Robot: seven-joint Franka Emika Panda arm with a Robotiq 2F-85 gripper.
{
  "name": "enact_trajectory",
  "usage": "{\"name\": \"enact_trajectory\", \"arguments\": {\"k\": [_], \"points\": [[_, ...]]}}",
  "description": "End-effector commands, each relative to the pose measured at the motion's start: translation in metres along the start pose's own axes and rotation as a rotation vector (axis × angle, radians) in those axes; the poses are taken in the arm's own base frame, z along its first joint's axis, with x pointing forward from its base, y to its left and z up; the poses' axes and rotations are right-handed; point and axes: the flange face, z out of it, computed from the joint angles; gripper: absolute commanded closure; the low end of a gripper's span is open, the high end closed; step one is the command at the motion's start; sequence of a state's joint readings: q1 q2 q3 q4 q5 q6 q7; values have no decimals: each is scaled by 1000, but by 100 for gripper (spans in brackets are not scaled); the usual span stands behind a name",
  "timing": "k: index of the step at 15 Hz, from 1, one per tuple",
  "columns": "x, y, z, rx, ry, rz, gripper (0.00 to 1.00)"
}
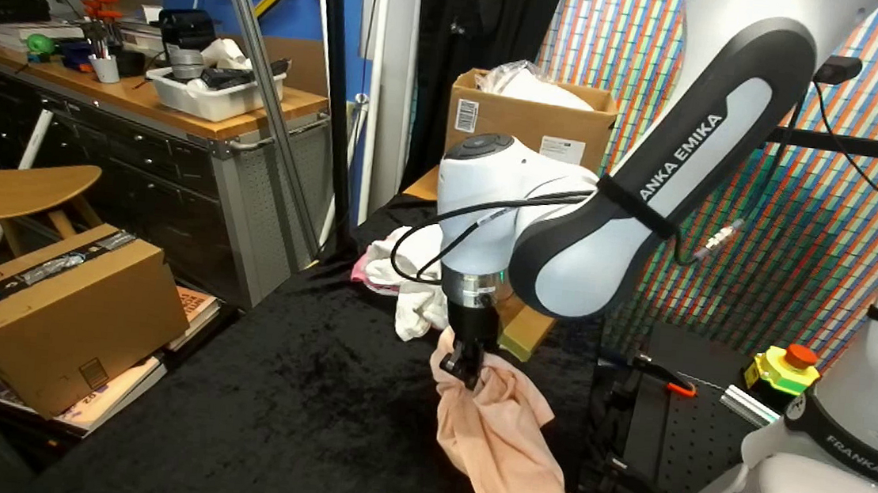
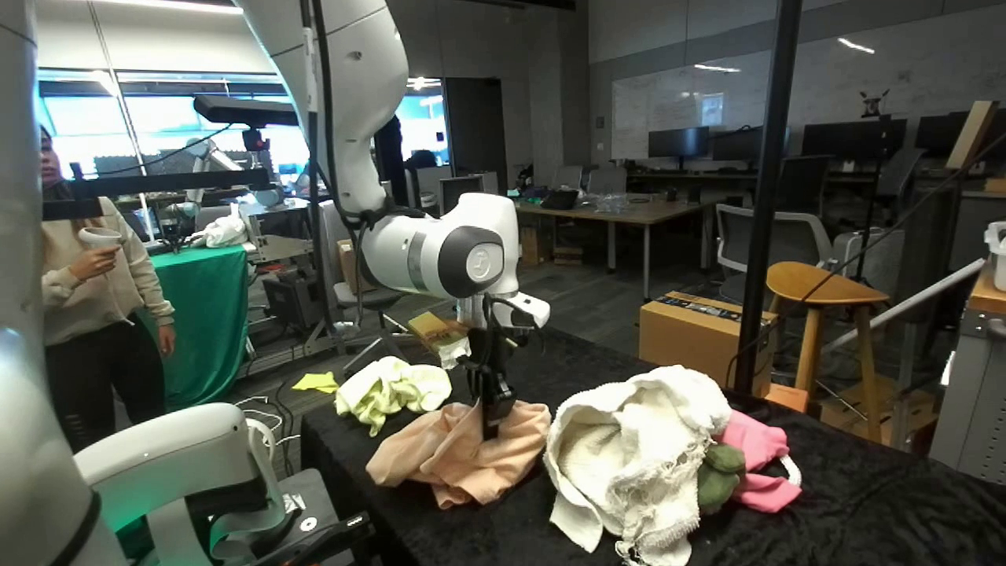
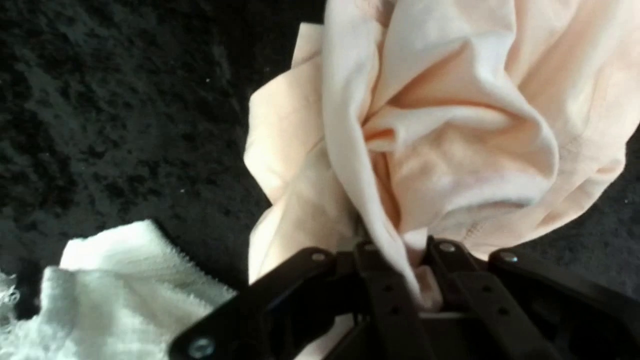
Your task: Pile up all the objects on the black table
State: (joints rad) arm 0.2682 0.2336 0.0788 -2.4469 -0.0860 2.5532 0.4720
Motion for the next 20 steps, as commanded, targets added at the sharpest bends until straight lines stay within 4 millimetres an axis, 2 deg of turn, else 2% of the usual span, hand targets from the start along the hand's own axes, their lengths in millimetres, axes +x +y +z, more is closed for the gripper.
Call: {"name": "enact_trajectory", "arguments": {"k": [1, 6, 9, 14, 20], "points": [[4, 24, -52, -4, 108, -19, 90], [26, 48, -117, 40, 286, 93, 90], [40, 61, -138, 72, 355, 177, 91], [66, 78, -147, 72, 402, 337, 91], [94, 89, -132, 61, 404, 538, 91]]}}
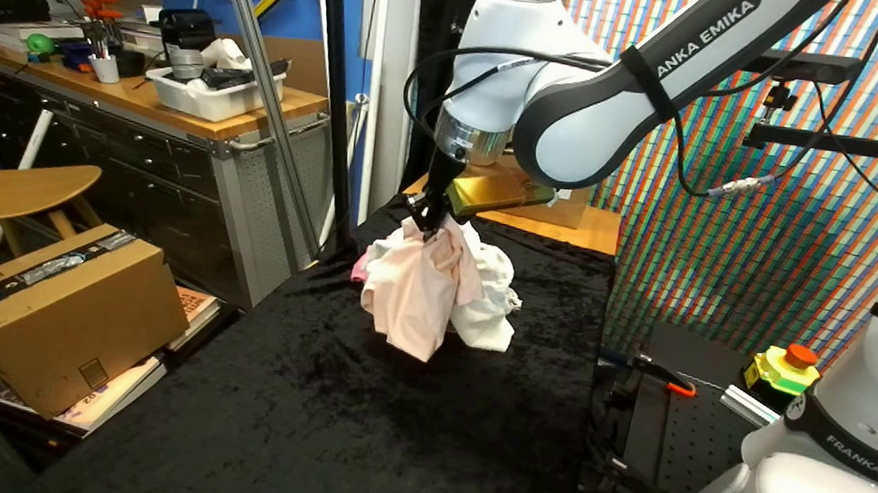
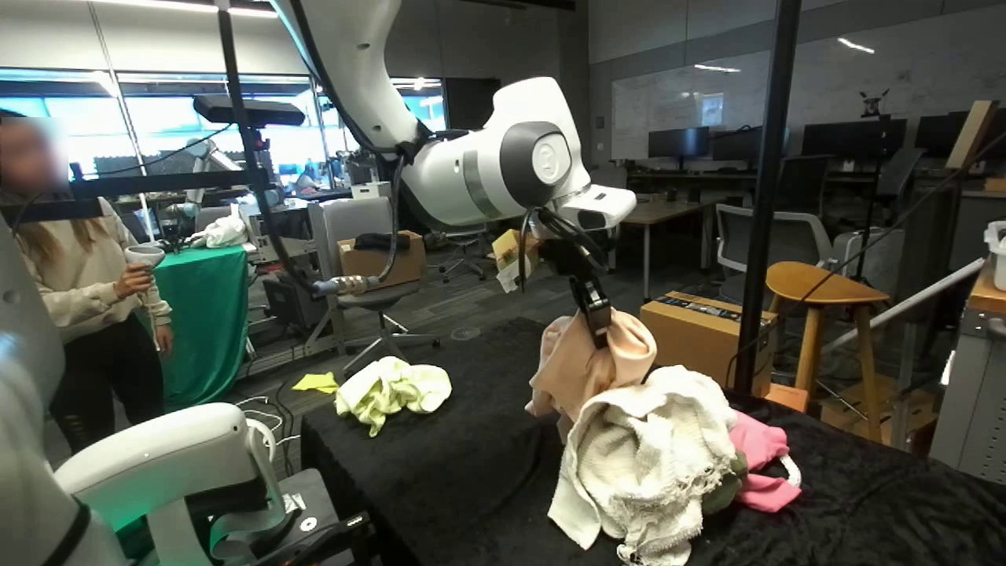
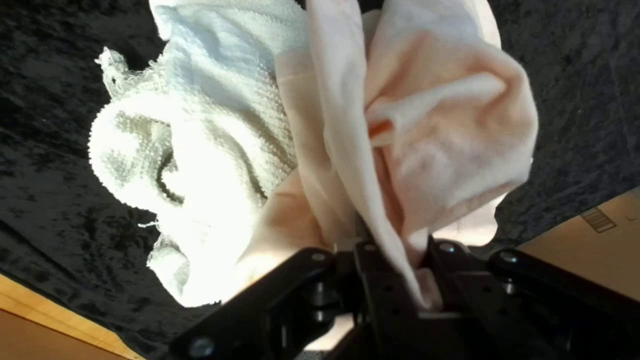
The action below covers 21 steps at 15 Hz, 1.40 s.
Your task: Pile up all the objects on the black table
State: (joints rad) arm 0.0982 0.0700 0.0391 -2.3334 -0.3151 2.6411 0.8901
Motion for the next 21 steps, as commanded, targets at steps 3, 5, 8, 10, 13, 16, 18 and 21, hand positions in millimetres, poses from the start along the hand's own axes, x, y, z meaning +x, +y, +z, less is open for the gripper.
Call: {"name": "enact_trajectory", "arguments": {"k": [3, 5, 8, 10, 13, 16, 18, 21], "points": [[22, -6, 29, -55, 24, 156, 91], [26, 0, 48, -91, 17, 189, 91], [29, 11, 70, -129, -23, 226, 91], [30, 17, 80, -144, -46, 236, 90], [30, 19, 84, -143, -76, 233, 89], [28, 15, 77, -137, -94, 207, 59], [26, 11, 70, -136, -103, 169, 45], [20, 8, 51, -150, -90, 105, 23]]}}
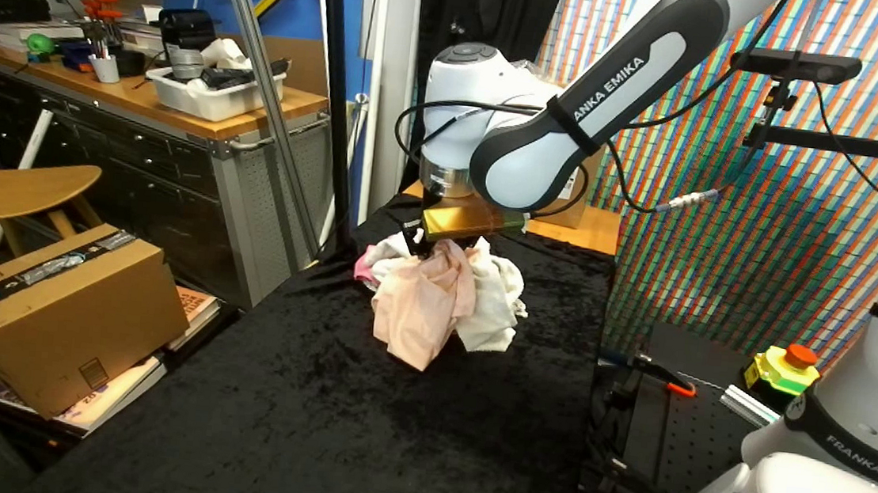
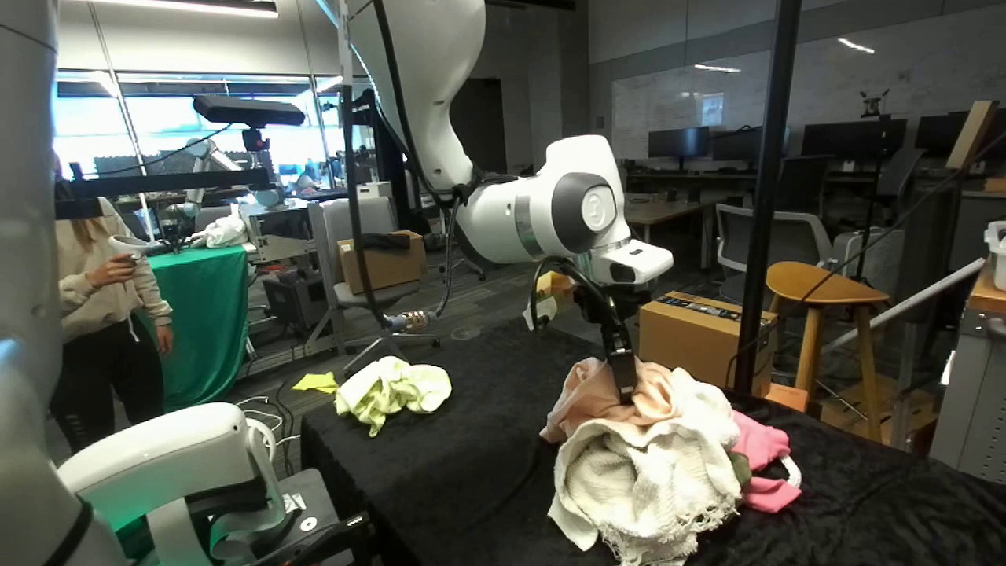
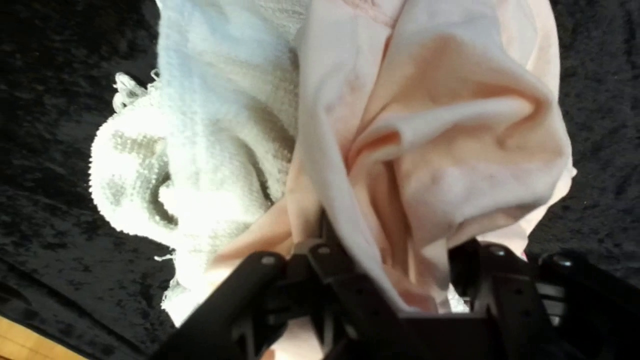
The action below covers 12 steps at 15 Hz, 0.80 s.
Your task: Pile up all the objects on the black table
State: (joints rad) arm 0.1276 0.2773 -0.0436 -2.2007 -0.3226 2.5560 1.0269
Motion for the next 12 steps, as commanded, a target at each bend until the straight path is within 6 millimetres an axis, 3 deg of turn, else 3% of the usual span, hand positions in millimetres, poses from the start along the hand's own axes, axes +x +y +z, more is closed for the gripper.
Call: {"name": "enact_trajectory", "arguments": {"k": [1, 3, 4, 9, 12], "points": [[-6, 0, -32, -18, 16, -77, 16], [-12, 2, -49, -31, 28, -115, 1], [-14, 3, -58, -40, 37, -132, 0], [-24, 13, -92, -75, 53, -198, 0], [-41, 25, -102, -89, 1, -284, 0]]}}
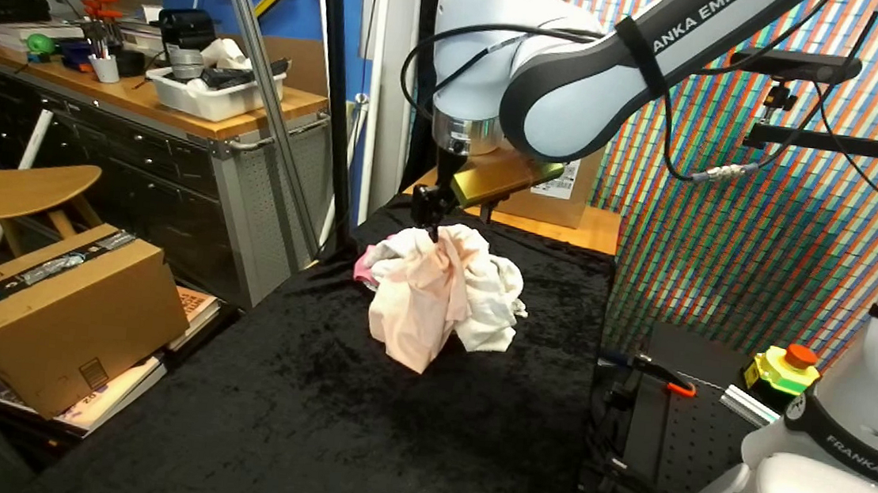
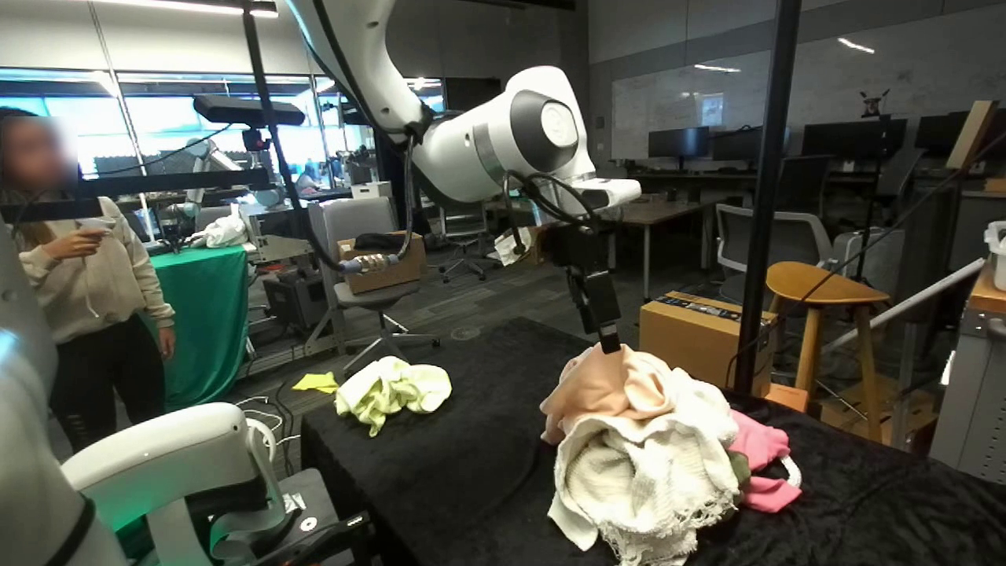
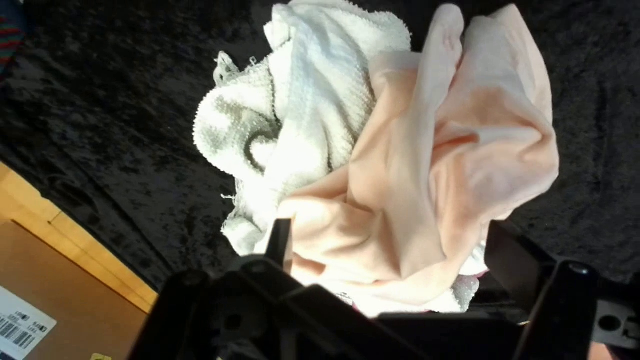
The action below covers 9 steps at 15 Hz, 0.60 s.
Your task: Pile up all the objects on the black table
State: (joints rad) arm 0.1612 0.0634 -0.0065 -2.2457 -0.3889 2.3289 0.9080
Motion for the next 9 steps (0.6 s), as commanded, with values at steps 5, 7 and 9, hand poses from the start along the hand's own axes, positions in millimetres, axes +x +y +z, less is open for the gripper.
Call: {"name": "enact_trajectory", "arguments": {"k": [5, 7, 9], "points": [[-64, 36, -11, 1, -187, -331, 0], [-80, 42, -3, -15, -253, -411, 0], [-97, 45, 7, -33, -306, -490, 0]]}}
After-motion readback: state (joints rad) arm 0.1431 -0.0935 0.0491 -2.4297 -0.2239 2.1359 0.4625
